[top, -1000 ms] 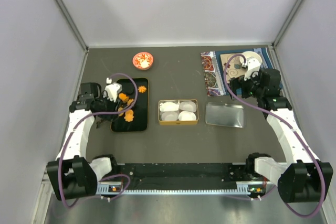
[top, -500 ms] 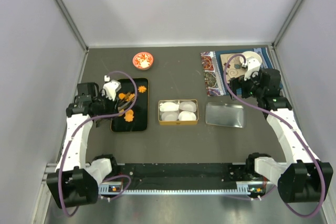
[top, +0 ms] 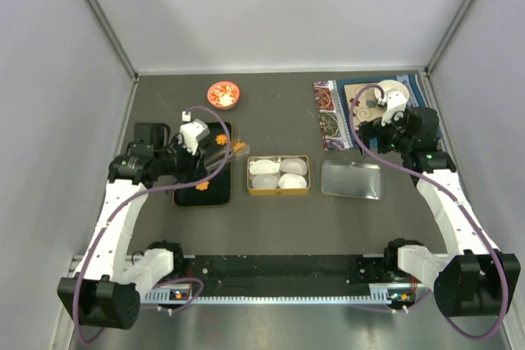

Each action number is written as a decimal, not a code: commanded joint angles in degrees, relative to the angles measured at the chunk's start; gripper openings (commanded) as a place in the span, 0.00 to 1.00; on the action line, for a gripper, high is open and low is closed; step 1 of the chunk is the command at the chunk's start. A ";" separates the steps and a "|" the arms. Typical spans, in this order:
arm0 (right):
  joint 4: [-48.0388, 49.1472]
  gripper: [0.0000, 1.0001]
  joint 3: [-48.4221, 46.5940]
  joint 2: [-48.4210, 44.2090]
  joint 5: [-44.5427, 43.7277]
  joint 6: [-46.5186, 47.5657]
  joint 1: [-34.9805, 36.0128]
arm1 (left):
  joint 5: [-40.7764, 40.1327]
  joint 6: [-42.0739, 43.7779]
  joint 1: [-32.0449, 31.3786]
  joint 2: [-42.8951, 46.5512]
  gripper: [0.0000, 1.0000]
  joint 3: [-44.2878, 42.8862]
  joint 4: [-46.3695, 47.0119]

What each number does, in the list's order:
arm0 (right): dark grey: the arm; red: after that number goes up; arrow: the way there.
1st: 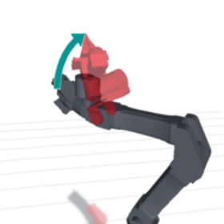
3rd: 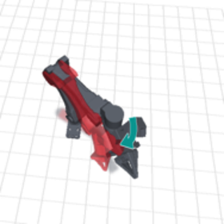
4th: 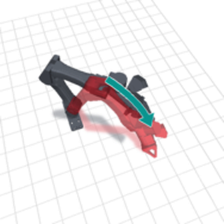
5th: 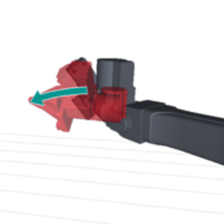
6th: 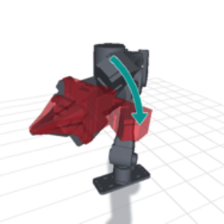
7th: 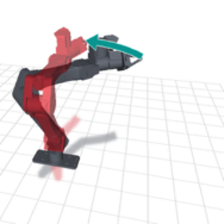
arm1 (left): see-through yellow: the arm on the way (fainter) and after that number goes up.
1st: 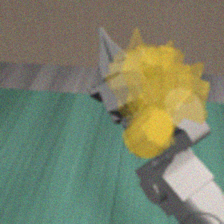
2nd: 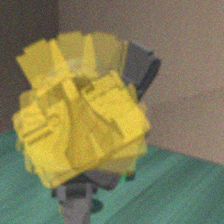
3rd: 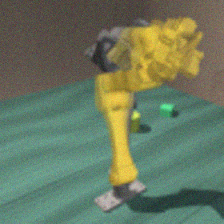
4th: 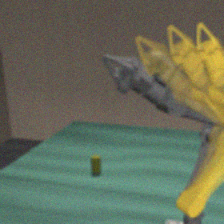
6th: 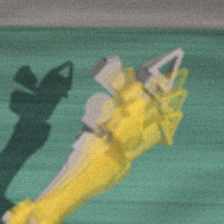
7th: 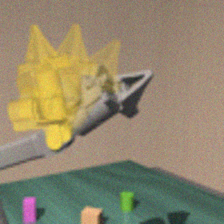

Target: Pack the cookies

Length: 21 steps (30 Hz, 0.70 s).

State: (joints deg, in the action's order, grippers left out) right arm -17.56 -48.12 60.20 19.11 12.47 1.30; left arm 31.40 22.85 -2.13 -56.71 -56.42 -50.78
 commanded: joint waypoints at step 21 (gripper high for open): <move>0.60 0.99 -2.68 1.23 -0.22 1.15 -0.51 | -10.48 -1.85 -23.18 -5.17 0.00 1.14 1.65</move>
State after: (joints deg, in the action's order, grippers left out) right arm -17.58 -48.12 61.32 19.07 12.73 1.30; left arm 21.85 20.93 -24.36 -61.23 -54.96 -51.48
